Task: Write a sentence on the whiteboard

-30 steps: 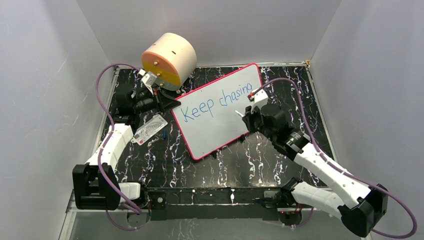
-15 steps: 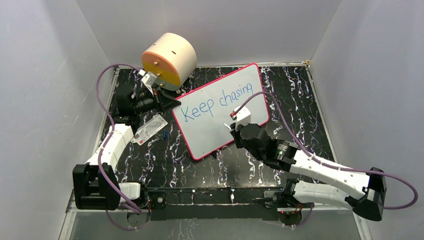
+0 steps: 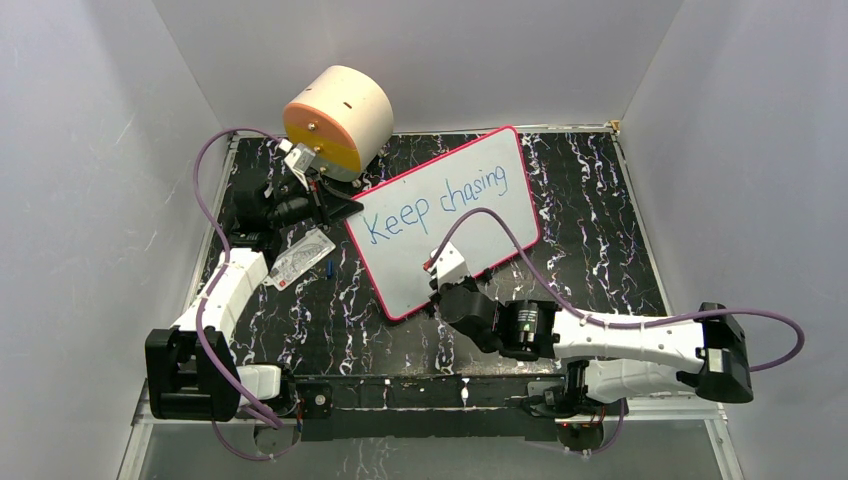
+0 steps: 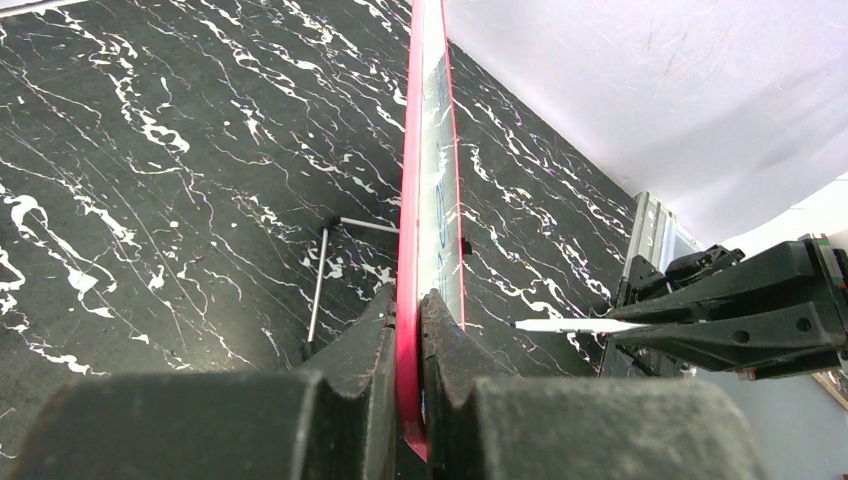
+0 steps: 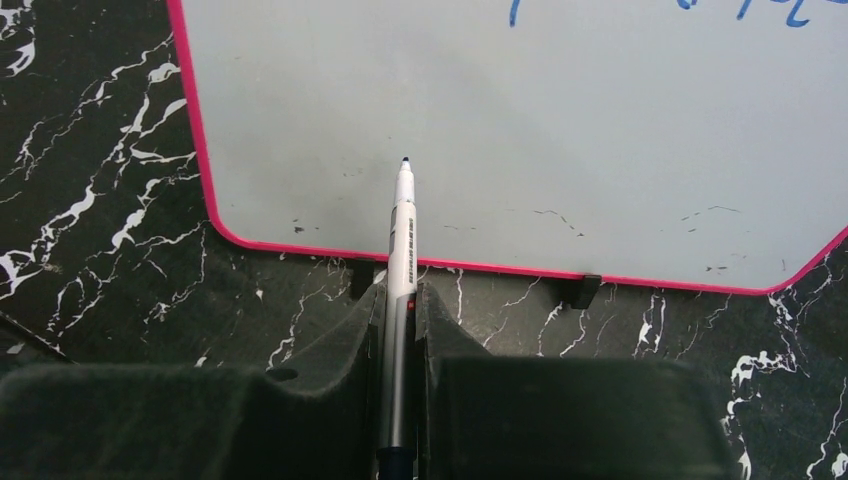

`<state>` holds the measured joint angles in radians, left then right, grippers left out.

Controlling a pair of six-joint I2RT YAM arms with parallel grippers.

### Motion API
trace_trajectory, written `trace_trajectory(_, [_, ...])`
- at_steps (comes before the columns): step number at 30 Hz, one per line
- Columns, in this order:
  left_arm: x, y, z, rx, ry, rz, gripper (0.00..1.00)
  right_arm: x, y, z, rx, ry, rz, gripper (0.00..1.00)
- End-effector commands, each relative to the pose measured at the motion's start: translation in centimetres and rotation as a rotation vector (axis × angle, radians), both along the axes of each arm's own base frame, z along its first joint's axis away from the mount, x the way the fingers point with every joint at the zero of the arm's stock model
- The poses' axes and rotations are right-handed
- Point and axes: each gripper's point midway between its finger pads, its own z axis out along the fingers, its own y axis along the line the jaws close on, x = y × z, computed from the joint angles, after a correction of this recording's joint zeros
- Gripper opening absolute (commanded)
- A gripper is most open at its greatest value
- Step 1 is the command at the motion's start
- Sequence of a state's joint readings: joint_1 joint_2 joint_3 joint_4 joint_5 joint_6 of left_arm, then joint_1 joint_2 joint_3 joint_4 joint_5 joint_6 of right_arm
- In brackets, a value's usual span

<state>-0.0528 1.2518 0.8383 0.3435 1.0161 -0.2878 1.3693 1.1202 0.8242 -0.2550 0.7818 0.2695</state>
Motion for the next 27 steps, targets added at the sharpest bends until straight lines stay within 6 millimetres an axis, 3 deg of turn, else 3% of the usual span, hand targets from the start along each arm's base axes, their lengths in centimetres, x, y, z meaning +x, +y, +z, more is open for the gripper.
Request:
trace_trajectory(1, [-0.8,-0.7,-2.4,0.063,-0.009,-0.020,0.00,0.3,1.5,3.1,0.125,-0.044,-0.060,0.00])
trace_trajectory(15, [-0.7,-0.8,-2.8,0.077,0.002,-0.014,0.00,0.5,3.2,1.5,0.114,-0.040,-0.069,0.00])
trace_trajectory(27, [-0.6,-0.8,-2.8,0.081,0.005,-0.018,0.00,1.0,4.8,1.4,0.084,-0.067,-0.063,0.00])
